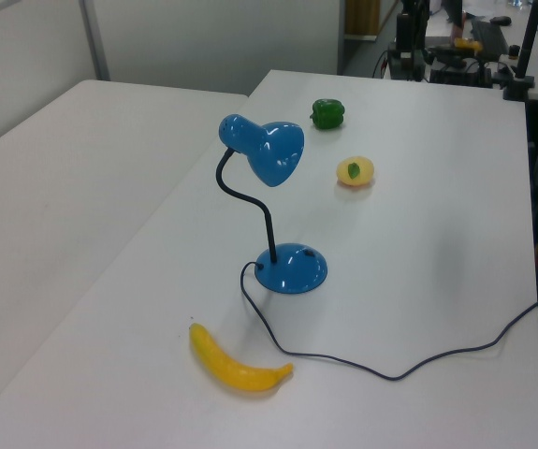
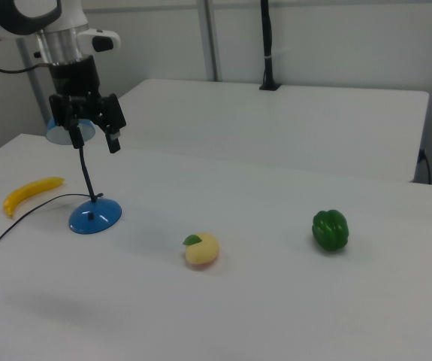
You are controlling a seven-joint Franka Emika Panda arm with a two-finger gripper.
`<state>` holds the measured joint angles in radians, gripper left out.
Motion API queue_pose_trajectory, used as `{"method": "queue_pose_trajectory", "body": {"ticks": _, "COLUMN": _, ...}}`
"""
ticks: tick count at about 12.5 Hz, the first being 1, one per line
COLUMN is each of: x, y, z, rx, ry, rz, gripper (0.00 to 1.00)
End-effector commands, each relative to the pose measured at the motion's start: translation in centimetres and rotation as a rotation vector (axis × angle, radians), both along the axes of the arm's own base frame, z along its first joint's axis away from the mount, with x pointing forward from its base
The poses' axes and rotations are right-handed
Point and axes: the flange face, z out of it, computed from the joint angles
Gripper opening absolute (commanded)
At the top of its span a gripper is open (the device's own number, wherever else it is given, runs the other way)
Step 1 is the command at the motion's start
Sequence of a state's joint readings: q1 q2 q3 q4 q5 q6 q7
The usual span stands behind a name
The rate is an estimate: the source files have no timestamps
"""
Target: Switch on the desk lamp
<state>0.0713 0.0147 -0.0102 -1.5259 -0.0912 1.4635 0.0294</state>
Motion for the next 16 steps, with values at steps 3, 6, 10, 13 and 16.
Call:
{"method": "queue_pose_trajectory", "body": {"ticks": 3, "x": -0.4, "y": -0.3, "z": 0.1, "rx": 0.002, "ry": 0.01, "rz": -0.025, "gripper": 1.0}}
{"method": "queue_pose_trajectory", "body": {"ticks": 6, "x": -0.3, "y": -0.2, "z": 0.1, "rx": 0.004, "ry": 0.006, "rz": -0.023, "gripper": 1.0}}
{"method": "queue_pose_trajectory", "body": {"ticks": 10, "x": 0.5, "y": -0.2, "z": 0.4, "rx": 0.009, "ry": -0.057, "rz": -0.043, "gripper": 1.0}}
{"method": "queue_pose_trajectory", "body": {"ticks": 13, "x": 1.1, "y": 0.1, "z": 0.0, "rx": 0.009, "ry": -0.077, "rz": -0.085, "gripper": 1.0}}
{"method": "queue_pose_trajectory", "body": {"ticks": 16, "x": 1.1, "y": 0.1, "z": 0.0, "rx": 0.009, "ry": -0.076, "rz": -0.078, "gripper": 1.0}}
